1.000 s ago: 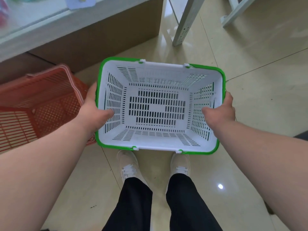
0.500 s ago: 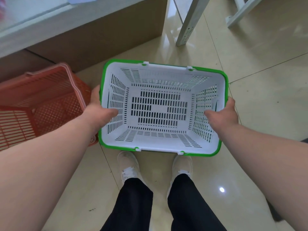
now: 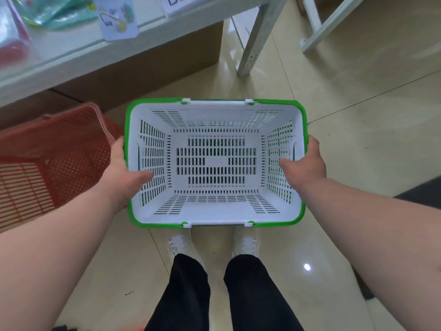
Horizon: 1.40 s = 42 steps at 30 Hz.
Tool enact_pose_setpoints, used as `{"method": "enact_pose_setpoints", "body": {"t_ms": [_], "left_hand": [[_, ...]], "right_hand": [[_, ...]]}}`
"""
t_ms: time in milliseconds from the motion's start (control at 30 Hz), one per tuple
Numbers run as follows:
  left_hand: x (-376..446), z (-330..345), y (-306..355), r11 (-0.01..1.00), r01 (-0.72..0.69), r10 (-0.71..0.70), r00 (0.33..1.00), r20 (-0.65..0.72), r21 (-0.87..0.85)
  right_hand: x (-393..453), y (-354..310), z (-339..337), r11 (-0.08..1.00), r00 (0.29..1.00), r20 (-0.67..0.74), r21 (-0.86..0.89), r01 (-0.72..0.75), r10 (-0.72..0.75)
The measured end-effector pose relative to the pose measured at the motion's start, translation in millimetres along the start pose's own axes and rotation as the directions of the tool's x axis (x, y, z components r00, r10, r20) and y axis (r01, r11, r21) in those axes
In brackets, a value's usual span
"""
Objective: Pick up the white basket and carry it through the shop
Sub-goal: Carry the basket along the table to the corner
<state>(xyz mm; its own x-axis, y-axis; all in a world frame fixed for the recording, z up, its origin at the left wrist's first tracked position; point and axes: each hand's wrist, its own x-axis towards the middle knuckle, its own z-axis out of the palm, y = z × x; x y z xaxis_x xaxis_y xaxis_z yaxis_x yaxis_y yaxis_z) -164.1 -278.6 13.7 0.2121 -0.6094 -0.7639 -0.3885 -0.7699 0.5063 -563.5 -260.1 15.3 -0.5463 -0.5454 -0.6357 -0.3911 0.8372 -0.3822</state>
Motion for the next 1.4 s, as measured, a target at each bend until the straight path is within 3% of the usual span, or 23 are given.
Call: {"method": "enact_pose_setpoints", "body": {"t_ms": [467, 733, 1133, 1400], "left_hand": [[-121, -62, 55, 0.998, -0.029, 0.025, 0.998, -0.063, -0.054], [-185, -112, 57, 0.997, -0.016, 0.009, 0.994, -0.110, -0.069], [-243, -223, 2, 0.981, 0.011, -0.059, 0.968, -0.244, -0.194], [-244, -279, -61, 0.969, -0.011, -0.093, 0.911, -0.402, -0.248]], "right_hand": [[-89, -76, -98, 0.994, 0.994, -0.016, -0.014, 0.105, -0.105], [-144, -115, -110, 0.984, 0.984, 0.001, -0.008, 0.180, -0.180], [-228, -184, -45, 0.928, 0.917, 0.153, -0.005, 0.373, -0.368], [-280, -200, 39, 0.920, 0.905, 0.165, 0.051, 0.389, -0.392]]}}
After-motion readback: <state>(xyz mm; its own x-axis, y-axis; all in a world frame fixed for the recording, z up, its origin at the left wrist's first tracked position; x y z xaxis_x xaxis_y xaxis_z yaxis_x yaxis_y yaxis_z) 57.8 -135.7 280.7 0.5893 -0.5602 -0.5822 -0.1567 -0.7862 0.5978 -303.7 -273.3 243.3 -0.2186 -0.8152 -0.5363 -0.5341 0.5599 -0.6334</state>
